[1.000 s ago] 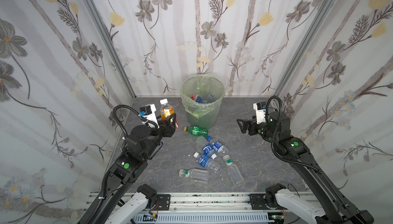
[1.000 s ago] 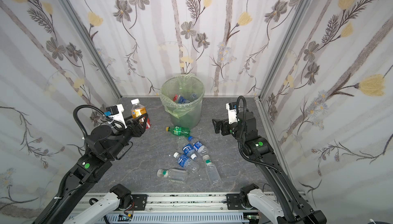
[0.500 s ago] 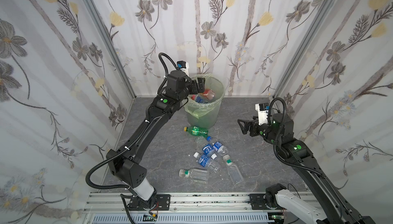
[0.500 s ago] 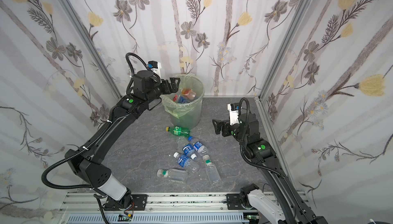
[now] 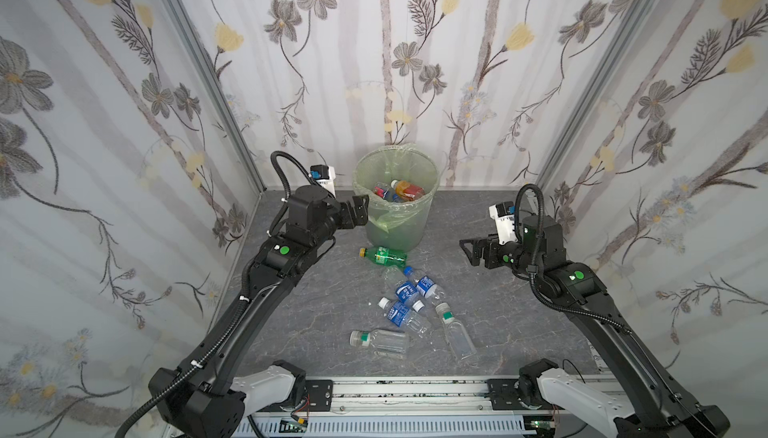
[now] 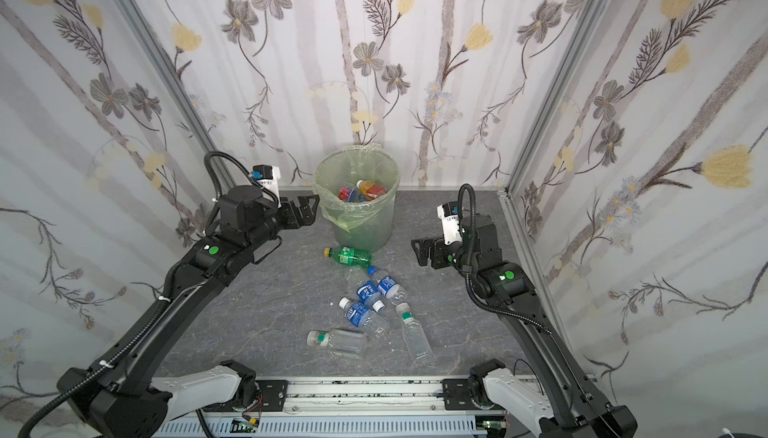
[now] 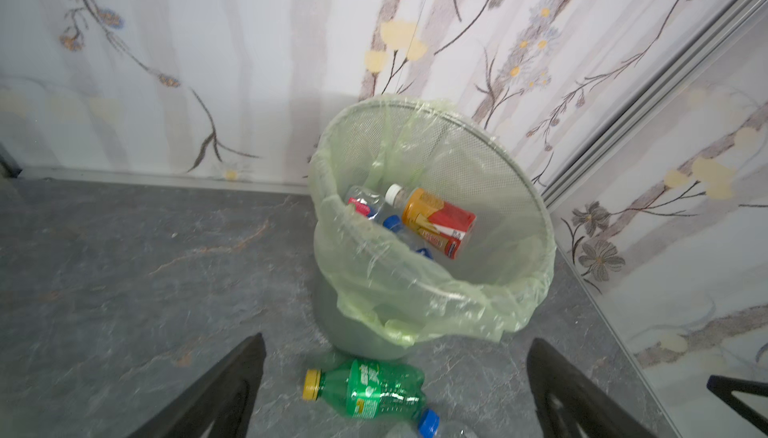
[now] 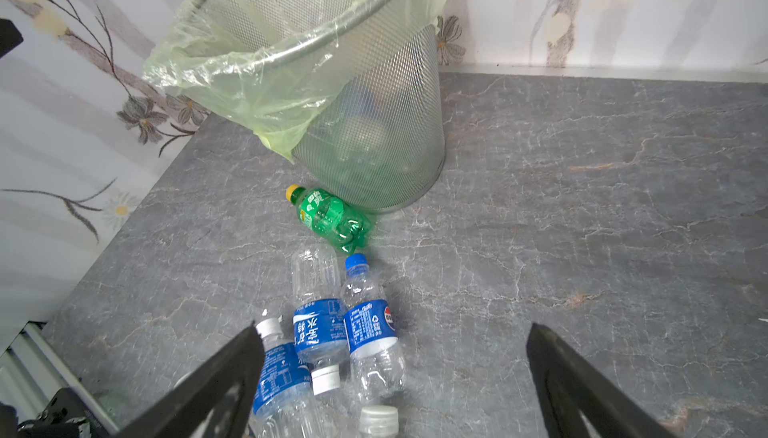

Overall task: Throw the plastic bottles in the bin
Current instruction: 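Drop the yellow-red bottle into the wastebasket and withdraw the left gripper, then lower the right gripper onto the green-label clear bottle and grasp it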

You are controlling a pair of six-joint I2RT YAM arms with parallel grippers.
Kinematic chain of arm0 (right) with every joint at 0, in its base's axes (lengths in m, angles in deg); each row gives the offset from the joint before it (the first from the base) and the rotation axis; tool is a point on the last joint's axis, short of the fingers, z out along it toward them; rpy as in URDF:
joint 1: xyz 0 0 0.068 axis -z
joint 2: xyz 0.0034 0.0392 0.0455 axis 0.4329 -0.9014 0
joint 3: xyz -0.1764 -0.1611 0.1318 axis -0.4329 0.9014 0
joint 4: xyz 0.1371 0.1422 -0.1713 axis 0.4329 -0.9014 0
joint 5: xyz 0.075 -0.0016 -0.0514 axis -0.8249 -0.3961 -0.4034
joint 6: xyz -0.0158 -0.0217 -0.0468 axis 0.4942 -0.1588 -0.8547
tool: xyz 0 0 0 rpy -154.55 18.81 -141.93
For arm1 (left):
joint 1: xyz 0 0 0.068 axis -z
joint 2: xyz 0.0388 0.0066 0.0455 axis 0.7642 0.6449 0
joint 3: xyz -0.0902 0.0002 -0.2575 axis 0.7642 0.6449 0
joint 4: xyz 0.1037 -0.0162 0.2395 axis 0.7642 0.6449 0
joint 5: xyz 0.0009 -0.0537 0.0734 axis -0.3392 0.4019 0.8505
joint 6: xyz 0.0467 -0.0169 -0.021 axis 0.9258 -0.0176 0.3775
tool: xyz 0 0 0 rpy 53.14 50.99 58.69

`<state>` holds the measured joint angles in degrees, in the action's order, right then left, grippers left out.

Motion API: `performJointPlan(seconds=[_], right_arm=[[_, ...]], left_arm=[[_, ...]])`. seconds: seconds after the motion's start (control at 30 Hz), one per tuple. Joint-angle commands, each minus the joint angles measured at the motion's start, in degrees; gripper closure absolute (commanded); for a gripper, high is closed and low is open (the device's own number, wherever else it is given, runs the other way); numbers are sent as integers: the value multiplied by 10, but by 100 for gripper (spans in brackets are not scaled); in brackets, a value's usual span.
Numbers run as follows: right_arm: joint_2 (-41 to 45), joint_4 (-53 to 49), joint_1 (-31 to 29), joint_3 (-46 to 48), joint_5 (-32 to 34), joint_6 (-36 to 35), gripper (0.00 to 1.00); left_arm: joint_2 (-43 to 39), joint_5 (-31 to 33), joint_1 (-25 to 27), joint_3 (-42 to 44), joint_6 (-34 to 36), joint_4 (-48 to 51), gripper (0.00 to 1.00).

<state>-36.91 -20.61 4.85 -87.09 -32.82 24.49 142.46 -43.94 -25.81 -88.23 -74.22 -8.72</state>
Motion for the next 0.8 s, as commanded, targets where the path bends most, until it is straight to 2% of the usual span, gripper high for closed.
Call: performJointPlan(seconds=[0.0,0.2,0.37,0.47,0.77], right_arm=[[-15,-69,-6,-9,-11,0,2],[-33,-97,-22,4,-7,6,2],[-60,-80,-37,24,-48,-1,3],[-85,-88,-40,33,-71,7,6],[-93,-111,-92,111,-62,86,7]], left_arm=[[-44,-5,-9,58,-7,-5,0],[-108,-9,-13,161,-19,-2,0],[-141,-22,-13,231,-24,-2,0],[-158,-29,-13,259,-28,0,0],[-194,-21,-12,297,-33,1,0]])
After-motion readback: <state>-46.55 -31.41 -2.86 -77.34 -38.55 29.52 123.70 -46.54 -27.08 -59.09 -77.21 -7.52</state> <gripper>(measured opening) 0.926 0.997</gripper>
